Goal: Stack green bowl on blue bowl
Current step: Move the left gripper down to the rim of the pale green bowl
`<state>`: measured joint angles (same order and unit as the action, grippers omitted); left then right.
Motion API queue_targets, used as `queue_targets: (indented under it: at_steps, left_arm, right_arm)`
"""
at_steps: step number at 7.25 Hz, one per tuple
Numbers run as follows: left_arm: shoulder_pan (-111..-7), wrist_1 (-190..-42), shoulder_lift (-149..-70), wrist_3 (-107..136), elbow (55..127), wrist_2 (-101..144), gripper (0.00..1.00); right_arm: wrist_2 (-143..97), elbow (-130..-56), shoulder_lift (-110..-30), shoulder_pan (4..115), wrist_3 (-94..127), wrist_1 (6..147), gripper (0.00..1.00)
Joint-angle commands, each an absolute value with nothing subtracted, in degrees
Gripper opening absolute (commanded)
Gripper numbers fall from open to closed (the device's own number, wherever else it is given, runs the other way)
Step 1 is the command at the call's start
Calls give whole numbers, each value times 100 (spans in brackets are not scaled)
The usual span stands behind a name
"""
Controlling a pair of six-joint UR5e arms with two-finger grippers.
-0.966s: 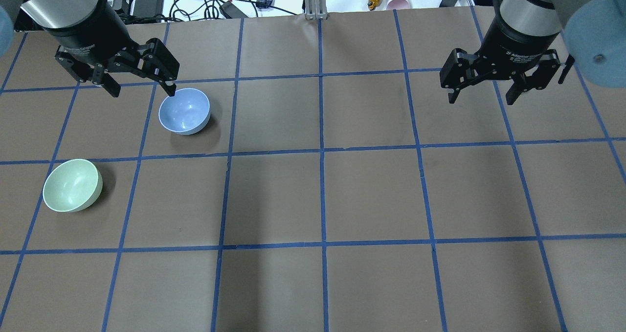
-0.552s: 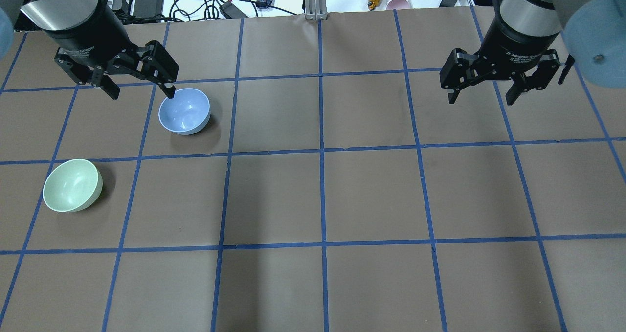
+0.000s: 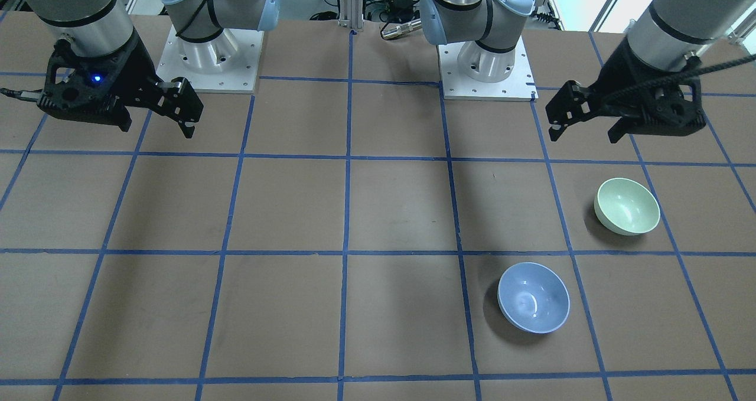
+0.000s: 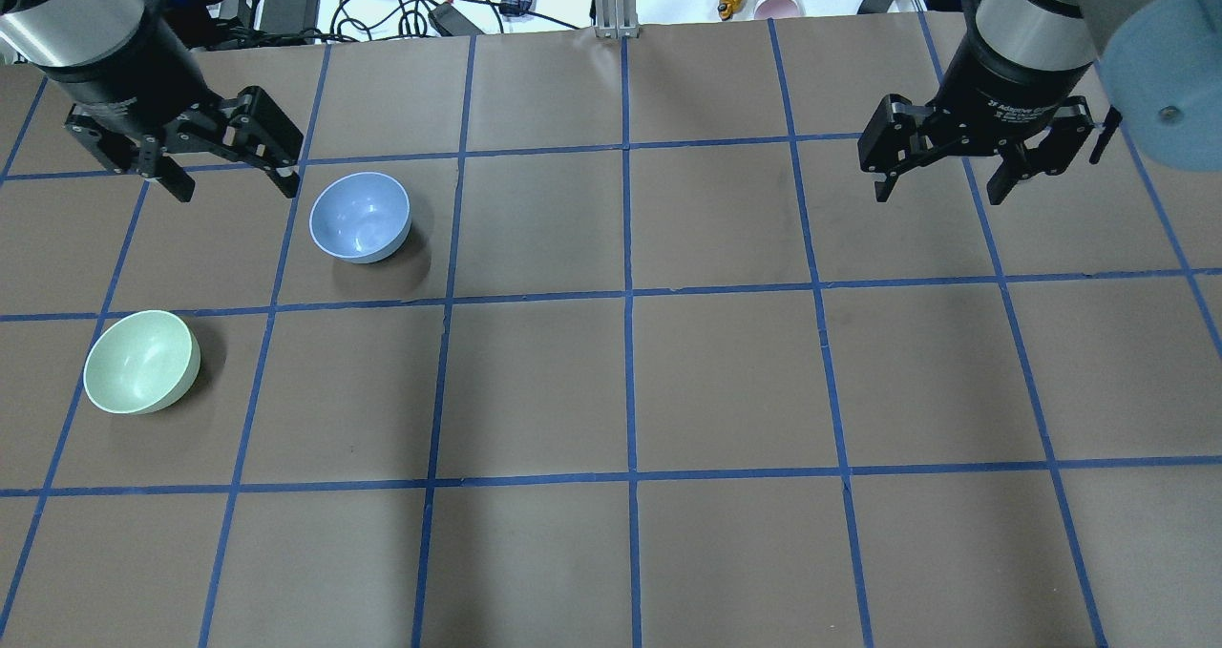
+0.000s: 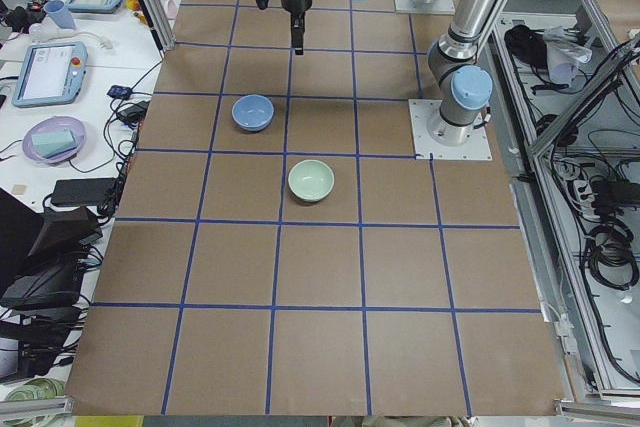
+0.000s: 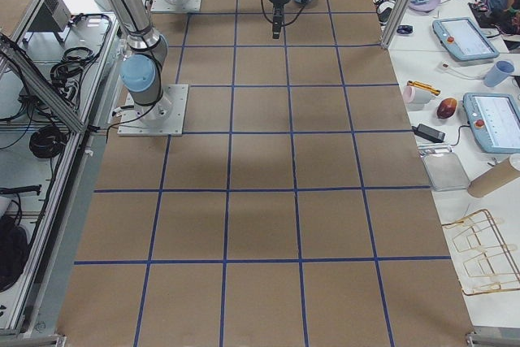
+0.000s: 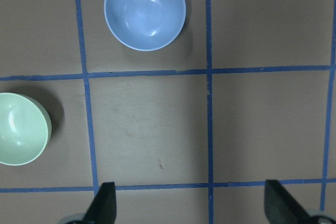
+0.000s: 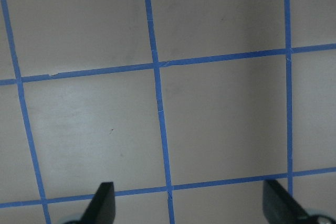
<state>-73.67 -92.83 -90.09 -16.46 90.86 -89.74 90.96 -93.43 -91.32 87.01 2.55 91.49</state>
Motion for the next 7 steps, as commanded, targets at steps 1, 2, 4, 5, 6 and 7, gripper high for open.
queue_targets:
  at_steps: [1, 2, 4, 5, 6, 7]
  left_arm:
    - [-6393, -9150, -9061, -2763, 9639, -8956, 100]
    - [-6068, -8479, -9175, -3204, 9911, -8973, 100]
    - [-5321, -7581, -9543, -3786, 10247, -8965, 100]
    - [-5109, -7315, -9710, -4101, 10309, -8956, 100]
    - [-4863, -7104, -9886, -4287, 10362, -8930, 100]
    - [-4678, -6762, -10062, -4446, 10432, -8912, 100]
  right_arm:
    - [9097, -9343, -9132, 8701, 255, 9149, 100]
    - [9097, -9343, -9132, 8701, 255, 9149, 100]
    - [9097, -9343, -9132, 8701, 255, 9149, 100]
    - [9097, -9343, -9132, 8701, 255, 9149, 100]
    - [9097, -9343, -9132, 8701, 255, 9149, 100]
    - [9097, -9343, -9132, 8701, 255, 9149, 100]
